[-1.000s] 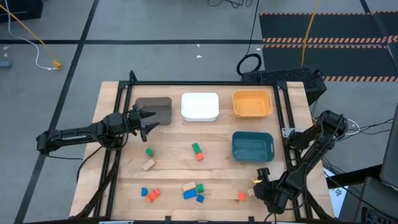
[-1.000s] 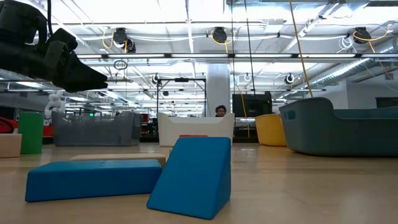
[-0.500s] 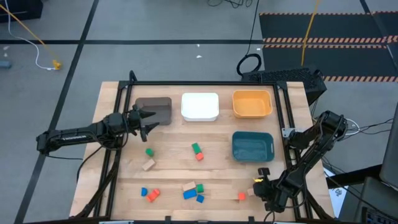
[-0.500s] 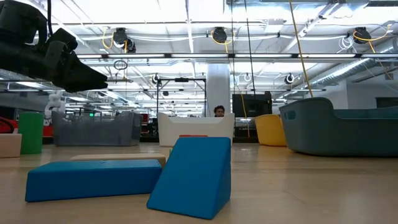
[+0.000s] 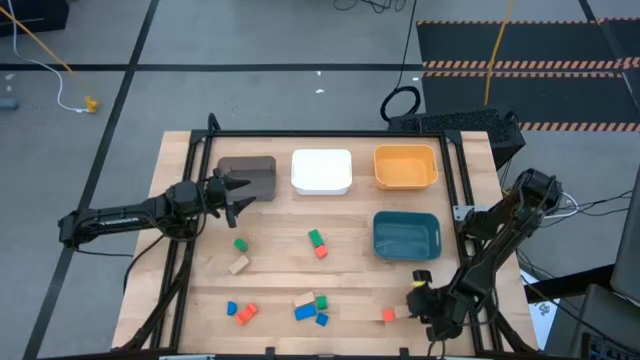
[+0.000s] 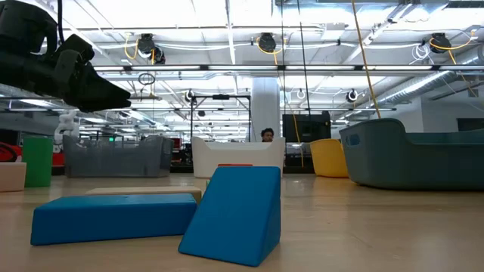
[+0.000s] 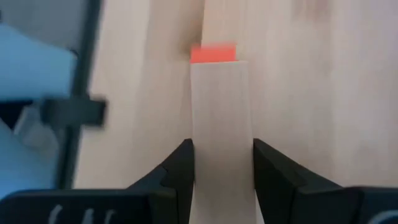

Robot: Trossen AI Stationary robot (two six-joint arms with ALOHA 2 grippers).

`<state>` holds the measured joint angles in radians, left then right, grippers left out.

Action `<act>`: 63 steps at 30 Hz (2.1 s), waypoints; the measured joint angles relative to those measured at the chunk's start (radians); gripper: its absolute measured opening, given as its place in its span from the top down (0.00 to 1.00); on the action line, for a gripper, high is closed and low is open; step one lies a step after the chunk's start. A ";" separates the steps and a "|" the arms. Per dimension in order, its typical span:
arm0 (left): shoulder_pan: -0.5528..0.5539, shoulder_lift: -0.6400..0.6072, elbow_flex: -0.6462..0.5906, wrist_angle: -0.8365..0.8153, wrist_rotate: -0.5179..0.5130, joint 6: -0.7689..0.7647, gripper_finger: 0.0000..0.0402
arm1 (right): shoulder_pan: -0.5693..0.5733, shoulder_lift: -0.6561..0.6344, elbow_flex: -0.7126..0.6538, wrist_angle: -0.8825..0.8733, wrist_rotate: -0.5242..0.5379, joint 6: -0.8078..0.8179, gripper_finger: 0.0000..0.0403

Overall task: Sort & place blocks by color
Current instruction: Put the bottom right brown block into the yellow bin

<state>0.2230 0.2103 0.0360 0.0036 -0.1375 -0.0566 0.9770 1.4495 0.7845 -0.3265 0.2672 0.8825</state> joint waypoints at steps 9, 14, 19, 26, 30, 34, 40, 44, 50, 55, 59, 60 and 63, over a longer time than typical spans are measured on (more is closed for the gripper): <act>0.000 0.000 0.000 0.000 0.000 0.000 0.32 | -0.092 -0.250 0.002 0.018 0.415 -0.310 0.72; 0.000 0.000 0.000 0.000 0.000 0.000 0.32 | -0.185 -0.372 0.002 0.002 0.752 -0.563 0.72; 0.000 0.000 0.000 0.000 0.000 0.000 0.32 | -0.343 -0.464 0.002 -0.004 0.924 -0.827 0.72; 0.000 0.000 0.000 0.000 0.000 0.000 0.32 | -0.642 -0.530 0.002 -0.105 0.904 -0.926 0.70; 0.000 0.000 0.000 0.000 0.000 0.000 0.32 | -0.817 -0.537 0.002 -0.174 0.803 -0.867 0.71; 0.000 0.000 0.000 0.000 0.000 0.000 0.32 | -0.987 -0.531 -0.013 -0.164 0.645 -0.820 0.71; 0.000 0.000 0.000 0.000 0.000 0.000 0.32 | -1.218 -0.523 -0.137 -0.039 0.538 -0.878 0.70; 0.000 0.000 0.000 0.000 0.000 0.000 0.32 | -1.346 -0.516 -0.252 0.082 0.456 -0.884 0.71; 0.000 0.000 0.000 0.000 0.000 0.000 0.32 | -1.452 -0.516 -0.396 0.318 0.301 -0.805 0.70; 0.000 0.000 0.000 0.000 0.000 0.000 0.32 | -1.487 -0.516 -0.472 0.487 0.254 -0.797 0.69; 0.000 0.000 0.000 0.000 0.000 0.000 0.32 | -1.515 -0.516 -0.502 0.537 0.254 -0.797 0.64; 0.000 0.000 0.000 0.000 0.000 0.000 0.32 | -1.520 -0.516 -0.507 0.539 0.254 -0.797 0.62; 0.000 0.000 0.000 0.000 0.000 0.000 0.32 | -1.527 -0.516 -0.510 0.539 0.253 -0.797 0.54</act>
<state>0.2230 0.2102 0.0359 0.0036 -0.1375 -0.0566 -0.5495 0.9333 0.2749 0.2127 0.5198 0.0856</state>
